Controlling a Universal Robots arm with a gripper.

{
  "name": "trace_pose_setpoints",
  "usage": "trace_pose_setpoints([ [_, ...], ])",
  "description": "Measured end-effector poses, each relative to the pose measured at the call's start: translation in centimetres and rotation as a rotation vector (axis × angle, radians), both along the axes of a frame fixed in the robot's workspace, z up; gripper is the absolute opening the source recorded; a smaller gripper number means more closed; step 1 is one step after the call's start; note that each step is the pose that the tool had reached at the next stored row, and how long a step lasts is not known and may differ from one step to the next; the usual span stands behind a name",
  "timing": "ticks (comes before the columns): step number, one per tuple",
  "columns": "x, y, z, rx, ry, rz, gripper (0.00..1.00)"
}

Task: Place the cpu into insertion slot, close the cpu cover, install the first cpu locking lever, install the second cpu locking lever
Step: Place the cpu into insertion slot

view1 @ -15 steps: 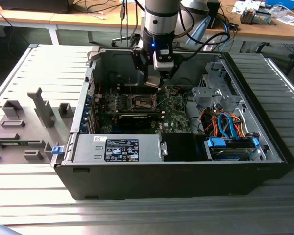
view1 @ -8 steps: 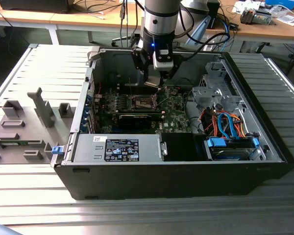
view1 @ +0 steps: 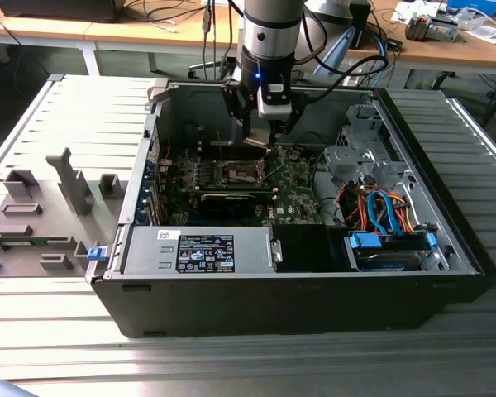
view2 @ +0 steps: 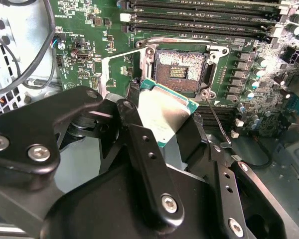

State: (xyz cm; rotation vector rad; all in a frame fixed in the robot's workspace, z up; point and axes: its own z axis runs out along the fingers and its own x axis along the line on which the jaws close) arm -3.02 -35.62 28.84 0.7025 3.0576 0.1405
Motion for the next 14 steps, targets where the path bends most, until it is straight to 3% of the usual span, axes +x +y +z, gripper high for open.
trace_pose_setpoints([
  [14, 0.00, 0.00, 0.00, 0.0000, 0.0000, -0.029, 0.54],
])
